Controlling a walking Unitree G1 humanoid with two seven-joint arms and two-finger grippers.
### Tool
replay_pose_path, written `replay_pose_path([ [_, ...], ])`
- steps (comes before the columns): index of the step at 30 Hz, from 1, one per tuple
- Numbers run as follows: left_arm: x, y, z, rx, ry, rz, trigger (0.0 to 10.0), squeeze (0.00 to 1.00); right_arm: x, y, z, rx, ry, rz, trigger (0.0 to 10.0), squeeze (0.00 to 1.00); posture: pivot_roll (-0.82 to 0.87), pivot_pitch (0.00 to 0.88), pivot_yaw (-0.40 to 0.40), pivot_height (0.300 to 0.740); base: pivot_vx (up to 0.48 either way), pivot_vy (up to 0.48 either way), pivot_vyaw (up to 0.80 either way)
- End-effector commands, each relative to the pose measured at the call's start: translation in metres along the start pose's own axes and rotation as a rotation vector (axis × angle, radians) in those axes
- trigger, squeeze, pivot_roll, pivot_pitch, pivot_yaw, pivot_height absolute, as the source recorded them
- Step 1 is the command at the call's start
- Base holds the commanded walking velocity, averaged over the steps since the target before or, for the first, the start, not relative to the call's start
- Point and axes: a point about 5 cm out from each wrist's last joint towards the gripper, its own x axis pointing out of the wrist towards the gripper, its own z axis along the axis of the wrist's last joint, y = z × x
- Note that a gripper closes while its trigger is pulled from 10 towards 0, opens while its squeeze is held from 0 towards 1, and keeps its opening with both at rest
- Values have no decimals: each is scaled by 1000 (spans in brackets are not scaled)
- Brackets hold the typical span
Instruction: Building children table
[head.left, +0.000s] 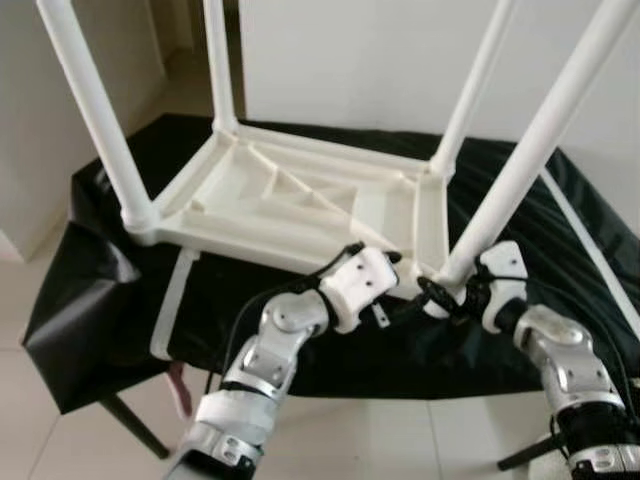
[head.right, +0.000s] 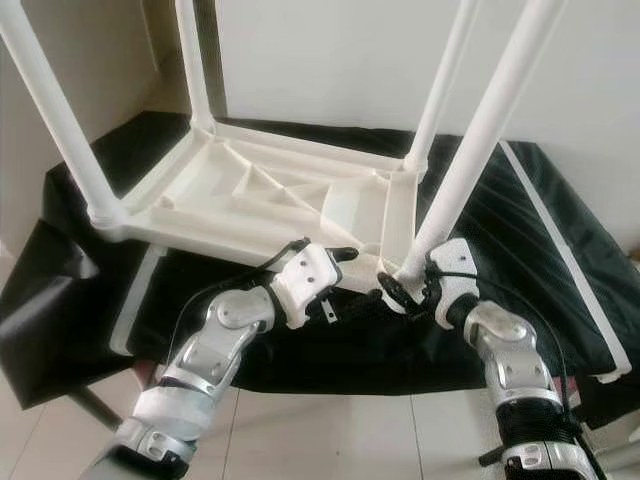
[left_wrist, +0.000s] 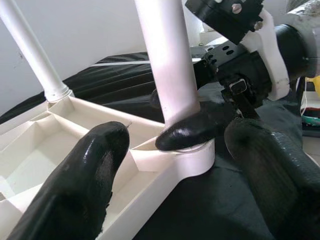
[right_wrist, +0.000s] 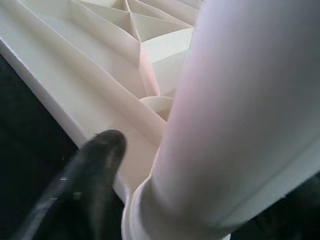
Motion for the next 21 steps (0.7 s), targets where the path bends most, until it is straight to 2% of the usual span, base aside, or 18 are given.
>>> replay_pose_path([
  [1,1,9,2,17,2,136,10000,0,-2,-4,-4,-13,20,14,0,0,-18,0,-79,740,0,0,0],
  [13,0,8,0,18,7,133,10000,0,-10,-8,-14,72,28,19,0,0,-30,0,-68,740,0,0,0],
  [14,0,8,0,19,7,131,10000,0,-11,-8,-15,87,29,6,10000,0,-32,0,-67,740,0,0,0],
  [17,1,8,0,19,6,127,10000,0,-12,-11,-17,124,47,-57,10000,0,-31,0,-71,740,0,0,0],
  [18,0,7,-1,16,8,125,10000,0,-15,-12,-20,129,76,-135,10000,0,-36,0,-71,740,0,0,0],
  [21,-1,6,-2,14,10,124,10000,0,-16,-11,-21,131,88,-167,10000,0,-36,0,-71,740,0,0,0],
])
